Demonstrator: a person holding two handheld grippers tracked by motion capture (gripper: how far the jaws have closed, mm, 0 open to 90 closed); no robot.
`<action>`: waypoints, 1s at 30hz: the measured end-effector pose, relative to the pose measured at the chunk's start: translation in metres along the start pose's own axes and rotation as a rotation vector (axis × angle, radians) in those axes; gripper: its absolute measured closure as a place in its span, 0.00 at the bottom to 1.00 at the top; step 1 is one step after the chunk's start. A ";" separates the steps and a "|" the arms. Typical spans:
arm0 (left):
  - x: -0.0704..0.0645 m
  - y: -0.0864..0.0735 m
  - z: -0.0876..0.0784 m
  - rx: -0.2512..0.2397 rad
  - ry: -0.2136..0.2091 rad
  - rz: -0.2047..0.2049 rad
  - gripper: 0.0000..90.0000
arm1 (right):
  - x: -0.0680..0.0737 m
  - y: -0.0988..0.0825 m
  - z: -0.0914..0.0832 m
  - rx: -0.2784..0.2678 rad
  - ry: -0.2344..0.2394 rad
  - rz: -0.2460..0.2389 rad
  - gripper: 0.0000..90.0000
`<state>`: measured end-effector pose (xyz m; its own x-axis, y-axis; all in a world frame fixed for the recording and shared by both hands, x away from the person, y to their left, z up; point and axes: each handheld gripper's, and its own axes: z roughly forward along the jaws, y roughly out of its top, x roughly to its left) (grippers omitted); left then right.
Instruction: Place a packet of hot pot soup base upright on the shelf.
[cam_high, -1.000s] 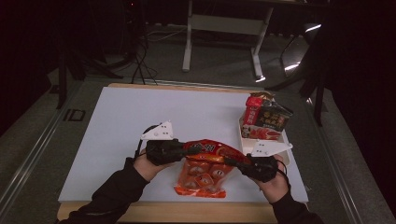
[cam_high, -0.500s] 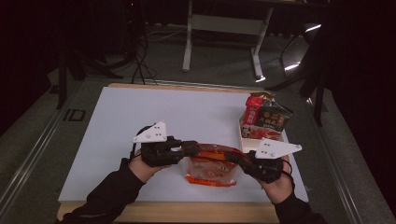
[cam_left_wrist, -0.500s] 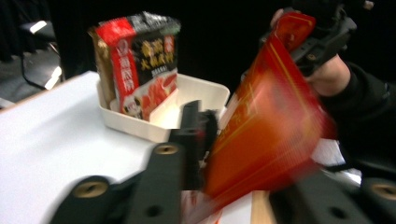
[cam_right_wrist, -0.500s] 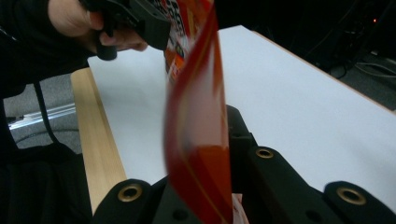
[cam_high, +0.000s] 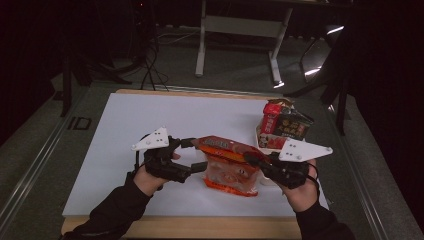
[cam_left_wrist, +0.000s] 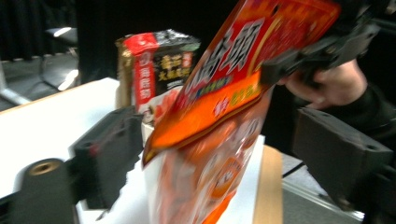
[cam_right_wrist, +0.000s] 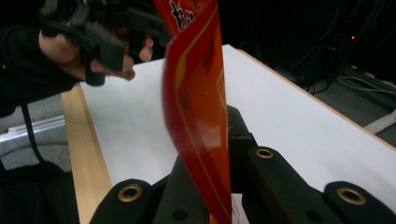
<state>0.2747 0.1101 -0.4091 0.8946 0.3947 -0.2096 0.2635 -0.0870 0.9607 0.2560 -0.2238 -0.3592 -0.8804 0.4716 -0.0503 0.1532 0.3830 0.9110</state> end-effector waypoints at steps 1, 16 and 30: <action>0.000 -0.002 0.000 -0.004 0.007 0.021 0.15 | 0.000 0.002 -0.002 -0.004 -0.003 0.001 1.00; -0.006 -0.024 -0.017 -0.018 0.091 0.020 0.03 | -0.011 0.025 -0.016 -0.063 -0.037 -0.004 1.00; -0.006 -0.051 -0.032 0.035 0.143 0.009 0.03 | -0.038 0.055 -0.054 -0.127 -0.147 0.008 1.00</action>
<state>0.2439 0.1414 -0.4509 0.8369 0.5200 -0.1707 0.2705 -0.1220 0.9550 0.2734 -0.2640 -0.2853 -0.8027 0.5889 -0.0938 0.0940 0.2802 0.9553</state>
